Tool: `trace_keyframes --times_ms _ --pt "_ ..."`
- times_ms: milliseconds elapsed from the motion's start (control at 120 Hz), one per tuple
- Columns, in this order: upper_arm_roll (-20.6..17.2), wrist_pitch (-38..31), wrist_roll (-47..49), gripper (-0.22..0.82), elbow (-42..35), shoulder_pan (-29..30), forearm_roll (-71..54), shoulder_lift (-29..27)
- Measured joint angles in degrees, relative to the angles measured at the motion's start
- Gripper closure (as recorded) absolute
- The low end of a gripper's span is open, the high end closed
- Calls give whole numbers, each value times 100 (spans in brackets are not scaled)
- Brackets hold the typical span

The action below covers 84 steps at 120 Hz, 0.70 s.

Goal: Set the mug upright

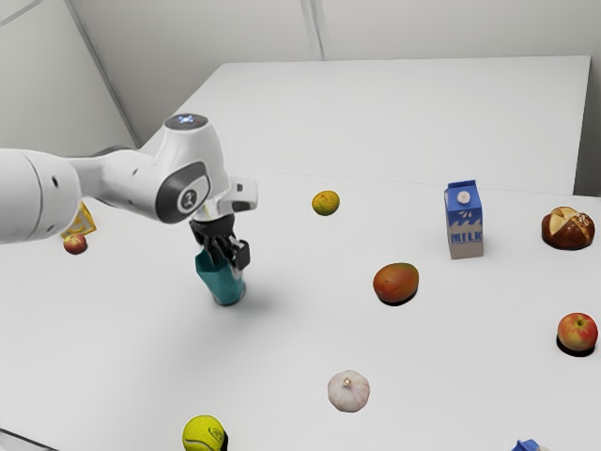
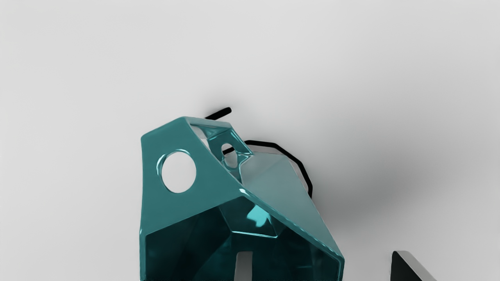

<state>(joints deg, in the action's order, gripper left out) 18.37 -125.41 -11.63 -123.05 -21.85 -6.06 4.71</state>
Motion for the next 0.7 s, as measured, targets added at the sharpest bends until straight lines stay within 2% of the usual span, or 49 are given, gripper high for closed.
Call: trace_keyframes --times_ms 150,233,525,700 --pt "-3 37 14 22 65 -10 -16 -242" --pt "-6 199 12 16 427 -12 7 -244" --pt "-8 1491 9 4 2436 111 573 411" --pt "-1 2055 20 2 2670 160 751 498"
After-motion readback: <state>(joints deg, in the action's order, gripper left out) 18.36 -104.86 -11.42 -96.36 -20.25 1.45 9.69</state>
